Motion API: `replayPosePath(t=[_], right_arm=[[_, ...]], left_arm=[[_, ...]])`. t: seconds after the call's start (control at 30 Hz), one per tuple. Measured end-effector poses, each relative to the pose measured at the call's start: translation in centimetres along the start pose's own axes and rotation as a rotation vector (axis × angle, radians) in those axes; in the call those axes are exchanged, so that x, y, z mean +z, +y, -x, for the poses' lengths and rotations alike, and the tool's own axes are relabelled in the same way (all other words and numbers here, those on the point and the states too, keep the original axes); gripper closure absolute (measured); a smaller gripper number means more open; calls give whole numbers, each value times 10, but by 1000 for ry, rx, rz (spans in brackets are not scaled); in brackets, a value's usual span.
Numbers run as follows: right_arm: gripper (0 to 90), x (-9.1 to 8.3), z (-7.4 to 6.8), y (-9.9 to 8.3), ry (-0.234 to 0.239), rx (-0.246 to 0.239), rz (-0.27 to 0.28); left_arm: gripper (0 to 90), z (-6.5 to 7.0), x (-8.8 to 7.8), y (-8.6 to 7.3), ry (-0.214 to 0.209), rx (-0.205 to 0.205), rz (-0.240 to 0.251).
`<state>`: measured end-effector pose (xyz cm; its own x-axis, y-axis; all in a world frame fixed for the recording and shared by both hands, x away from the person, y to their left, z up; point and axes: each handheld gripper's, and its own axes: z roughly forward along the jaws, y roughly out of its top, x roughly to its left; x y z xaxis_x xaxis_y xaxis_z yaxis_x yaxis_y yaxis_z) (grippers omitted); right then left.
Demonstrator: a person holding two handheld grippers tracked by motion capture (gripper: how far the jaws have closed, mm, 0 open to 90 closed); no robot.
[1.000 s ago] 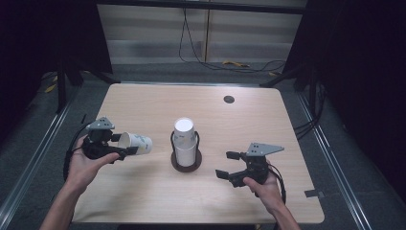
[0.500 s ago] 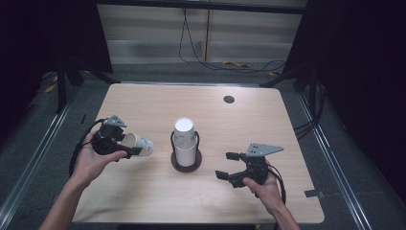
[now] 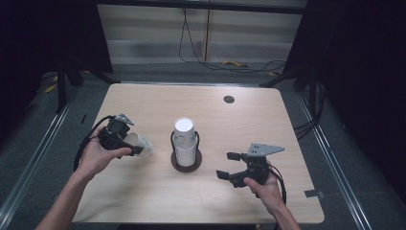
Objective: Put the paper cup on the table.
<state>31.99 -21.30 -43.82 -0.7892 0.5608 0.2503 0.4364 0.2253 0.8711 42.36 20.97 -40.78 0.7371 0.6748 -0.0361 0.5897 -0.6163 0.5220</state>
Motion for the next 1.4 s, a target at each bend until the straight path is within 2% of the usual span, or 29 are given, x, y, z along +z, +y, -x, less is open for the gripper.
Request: replayPosePath(t=[0.03,0.13,0.17,0.33,0.37,0.5,0.53,0.77,0.9,1.1,1.4], right_arm=[[141,1,1,0,3,3,0],[141,1,1,0,2,2,-3],[142,1,0,0,6,-2,-4],[142,1,0,0,3,2,-2],[142,1,0,0,7,1,-2],[142,1,-1,0,12,-4,-2],[142,1,-1,-1,12,-5,-3],[142,0,2,-1,10,0,-4],[141,0,3,-2,12,2,-1],[142,2,4,-2,18,2,0],[142,4,4,-1,25,0,-3]], left_arm=[[261,0,1,2,16,-4,-7],[261,1,1,2,9,-7,-13],[261,1,1,3,10,11,-28],[260,1,4,6,12,7,-92],[260,1,6,7,15,23,-112],[259,3,9,9,10,20,-136],[259,3,11,10,3,14,-156],[250,4,21,13,21,18,-210],[235,5,24,15,20,26,-216],[223,5,27,18,23,16,-215],[193,6,30,19,1,-3,-173]])
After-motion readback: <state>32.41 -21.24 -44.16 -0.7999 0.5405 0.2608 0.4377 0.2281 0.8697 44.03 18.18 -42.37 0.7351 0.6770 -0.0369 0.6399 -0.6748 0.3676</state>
